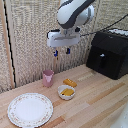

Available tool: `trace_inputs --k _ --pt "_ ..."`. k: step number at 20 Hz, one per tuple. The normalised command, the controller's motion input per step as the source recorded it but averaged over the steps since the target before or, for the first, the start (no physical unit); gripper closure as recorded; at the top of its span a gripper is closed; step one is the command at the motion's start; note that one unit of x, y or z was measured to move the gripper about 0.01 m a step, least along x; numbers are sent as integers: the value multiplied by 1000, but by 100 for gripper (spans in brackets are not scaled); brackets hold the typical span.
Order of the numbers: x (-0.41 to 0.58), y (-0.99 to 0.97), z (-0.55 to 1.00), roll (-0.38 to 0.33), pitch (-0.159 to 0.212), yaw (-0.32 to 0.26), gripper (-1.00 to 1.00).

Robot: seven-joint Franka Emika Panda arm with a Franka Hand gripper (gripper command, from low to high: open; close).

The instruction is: Bring your hand's grasp to the bread. Hold the bread tenderly using the grip of your hand. Carefully pick up the bread and hover it over the white plate. Politely place it atop the plate.

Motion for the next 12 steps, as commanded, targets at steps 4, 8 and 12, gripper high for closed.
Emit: trace_inputs --k 4,8,12 --pt "14 -706 -136 88 40 4 -100" --pt "0 -872 -190 104 47 19 -100" --pt "0 -697 -206 77 52 64 -100"
